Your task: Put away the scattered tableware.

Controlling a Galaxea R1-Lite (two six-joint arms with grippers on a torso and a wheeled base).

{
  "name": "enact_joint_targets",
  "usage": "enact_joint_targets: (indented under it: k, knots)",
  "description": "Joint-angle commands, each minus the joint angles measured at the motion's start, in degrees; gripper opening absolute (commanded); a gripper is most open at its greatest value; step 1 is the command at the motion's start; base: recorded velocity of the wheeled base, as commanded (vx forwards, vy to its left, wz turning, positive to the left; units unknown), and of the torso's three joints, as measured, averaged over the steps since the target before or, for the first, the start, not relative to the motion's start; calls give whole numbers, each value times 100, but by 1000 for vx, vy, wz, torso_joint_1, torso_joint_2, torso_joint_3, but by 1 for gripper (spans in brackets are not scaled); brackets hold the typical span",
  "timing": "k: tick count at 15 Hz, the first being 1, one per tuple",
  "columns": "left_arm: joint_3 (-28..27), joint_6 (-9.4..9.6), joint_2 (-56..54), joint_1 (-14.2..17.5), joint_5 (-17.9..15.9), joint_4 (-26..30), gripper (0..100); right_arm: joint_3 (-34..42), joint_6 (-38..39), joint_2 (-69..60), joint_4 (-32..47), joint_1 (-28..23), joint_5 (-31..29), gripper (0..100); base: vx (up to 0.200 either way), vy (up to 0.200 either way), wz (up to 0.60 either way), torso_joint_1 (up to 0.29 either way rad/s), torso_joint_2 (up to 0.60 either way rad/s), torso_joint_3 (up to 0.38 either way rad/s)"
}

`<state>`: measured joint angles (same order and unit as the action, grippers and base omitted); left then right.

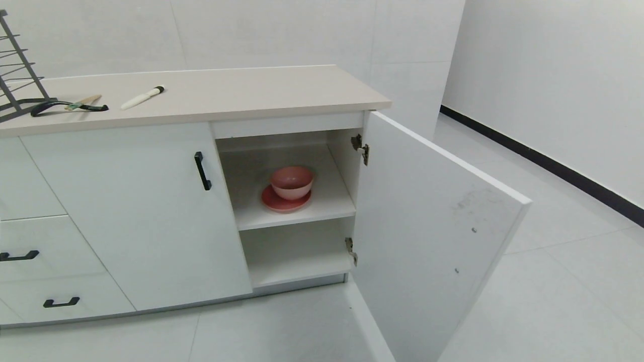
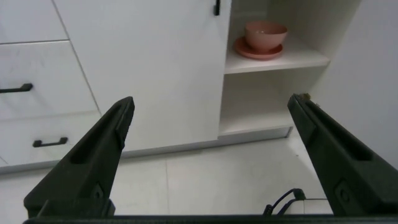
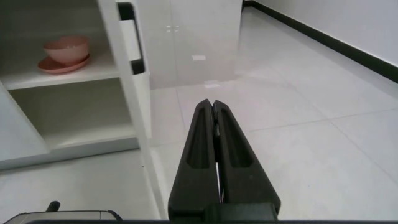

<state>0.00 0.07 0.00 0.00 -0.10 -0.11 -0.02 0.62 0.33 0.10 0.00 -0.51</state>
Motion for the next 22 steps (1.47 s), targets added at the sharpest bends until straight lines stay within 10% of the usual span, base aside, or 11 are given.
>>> enact_joint_targets:
  k: [1,7,11,22]
  knots:
    - [0,-25,0,0,10,-7,100,-6,17,20,-1,0,-2,0,-200,0,0,2,2,-2]
    - [0,-34,0,0,1,-7,100,-270,61,231,-1144,-44,104,0,-33,0,0,0,1,0]
    - [0,-34,0,0,10,-7,100,-1984,-370,3694,-1478,475,1721,0,0,0,0,0,0,0]
    - [0,-25,0,0,1,-7,100,-1606,-871,7192,-4905,738,2459,0,0,0,0,0,0,0]
